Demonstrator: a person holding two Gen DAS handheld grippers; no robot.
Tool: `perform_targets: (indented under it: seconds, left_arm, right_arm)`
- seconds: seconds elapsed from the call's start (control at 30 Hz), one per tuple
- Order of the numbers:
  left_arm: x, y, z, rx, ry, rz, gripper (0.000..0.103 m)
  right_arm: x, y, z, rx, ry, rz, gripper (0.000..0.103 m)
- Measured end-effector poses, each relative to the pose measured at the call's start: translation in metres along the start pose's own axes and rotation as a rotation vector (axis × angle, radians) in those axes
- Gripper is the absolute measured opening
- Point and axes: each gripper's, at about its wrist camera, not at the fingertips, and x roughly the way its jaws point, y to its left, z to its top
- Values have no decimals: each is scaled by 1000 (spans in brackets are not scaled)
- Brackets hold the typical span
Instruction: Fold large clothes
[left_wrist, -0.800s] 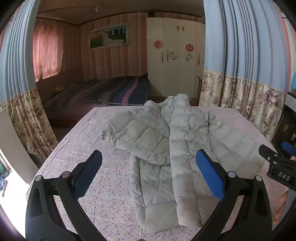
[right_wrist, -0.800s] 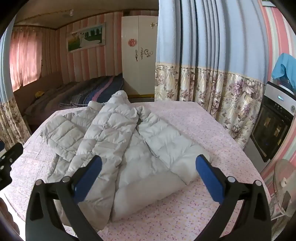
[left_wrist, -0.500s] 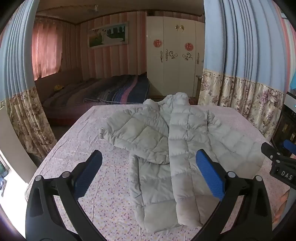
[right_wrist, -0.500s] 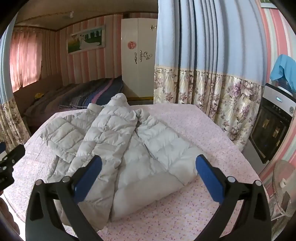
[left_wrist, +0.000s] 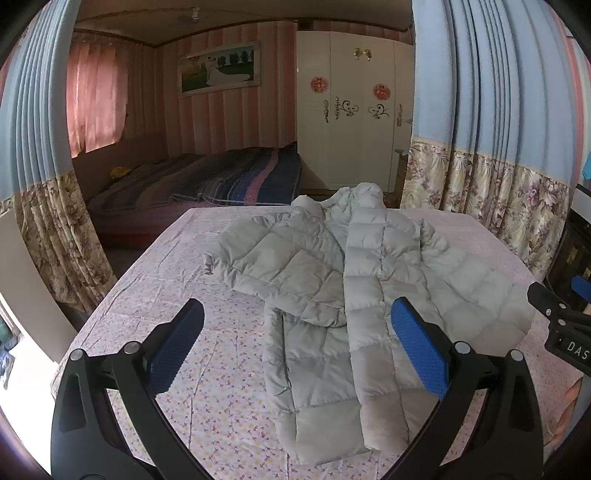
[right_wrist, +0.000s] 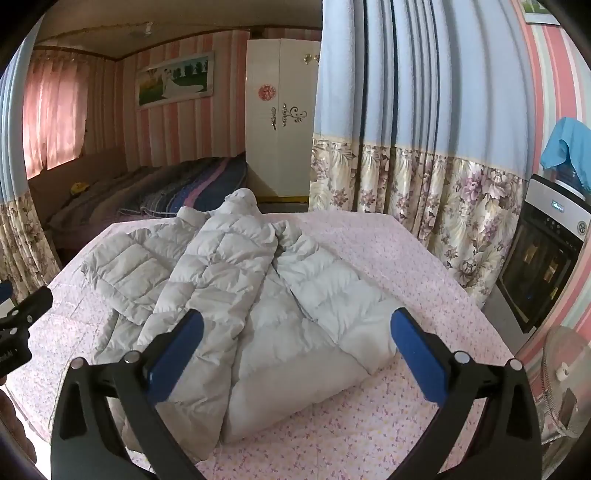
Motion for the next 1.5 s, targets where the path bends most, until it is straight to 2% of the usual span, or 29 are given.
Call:
perform_targets:
  seconds: [1.5]
  left_arm:
    - [-2,2,2,2,-2,0,100]
  right_arm:
    - [-4,-1,7,-8,-29,-10,101]
